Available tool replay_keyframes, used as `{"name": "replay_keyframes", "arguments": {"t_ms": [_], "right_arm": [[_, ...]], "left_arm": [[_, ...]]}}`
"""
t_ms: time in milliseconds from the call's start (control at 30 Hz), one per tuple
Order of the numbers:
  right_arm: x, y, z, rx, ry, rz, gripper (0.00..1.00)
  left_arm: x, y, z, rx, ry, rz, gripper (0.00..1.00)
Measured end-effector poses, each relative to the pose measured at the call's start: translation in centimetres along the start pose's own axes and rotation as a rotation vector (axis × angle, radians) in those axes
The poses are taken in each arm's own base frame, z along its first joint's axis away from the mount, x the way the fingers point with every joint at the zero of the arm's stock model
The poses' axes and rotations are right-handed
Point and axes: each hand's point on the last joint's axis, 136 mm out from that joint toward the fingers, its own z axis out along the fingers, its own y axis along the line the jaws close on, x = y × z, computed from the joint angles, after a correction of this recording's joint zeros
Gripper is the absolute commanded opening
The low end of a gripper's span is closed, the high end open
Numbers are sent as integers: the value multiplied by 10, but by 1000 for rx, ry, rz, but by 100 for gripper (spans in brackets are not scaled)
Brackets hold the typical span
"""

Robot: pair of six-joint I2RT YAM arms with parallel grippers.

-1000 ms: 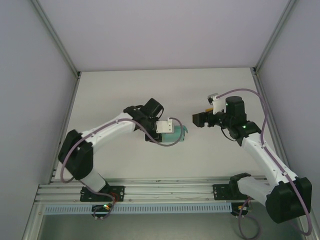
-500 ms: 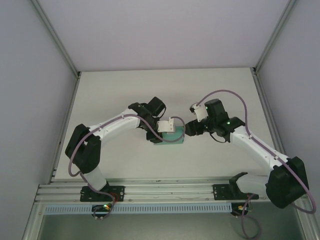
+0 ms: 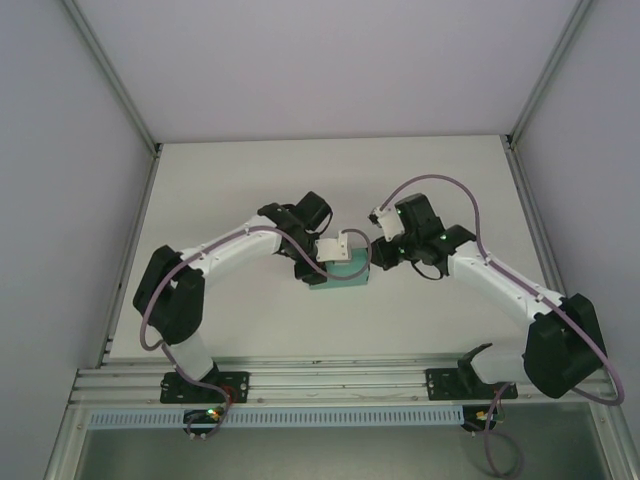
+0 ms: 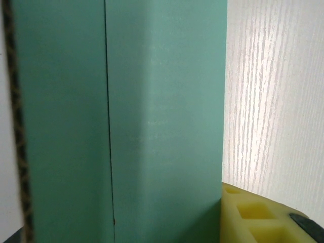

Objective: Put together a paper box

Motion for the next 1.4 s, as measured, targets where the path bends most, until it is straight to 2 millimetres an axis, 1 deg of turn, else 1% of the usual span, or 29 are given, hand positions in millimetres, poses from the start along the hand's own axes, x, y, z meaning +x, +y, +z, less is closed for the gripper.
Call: {"name": "replay_keyframes", "arguments": {"t_ms": [133,233,300,400,567,767,1067,1200,1400], "right_arm": [[-3,-2,3,9,8,11,6],[-6,-8,2,44,-5,49,1],[-9,-12,4,78,-25,74,1],[-11,-14,7,130,-92,83,0],[-12,-16,10,205,-236,50,0],[-11,-16,9,212,-330,42,0],[-11,-15,7,222,-329,144,0],[-10,-15,7,241,-287,178,0],[-17,-19,9,283,-223,189,0]], "left_arm": [[-1,3,2,-6,3,-29,41],[-6,8,4,-6,1,-48,41],[-10,11,5,-4,-2,-62,41],[-11,14,6,7,-4,-91,42],[-10,14,6,12,-5,-104,45],[-11,16,6,7,-9,-107,46],[-12,16,6,4,-10,-109,47],[-13,16,6,2,-14,-105,47],[-15,18,7,-4,-21,-103,47]]}}
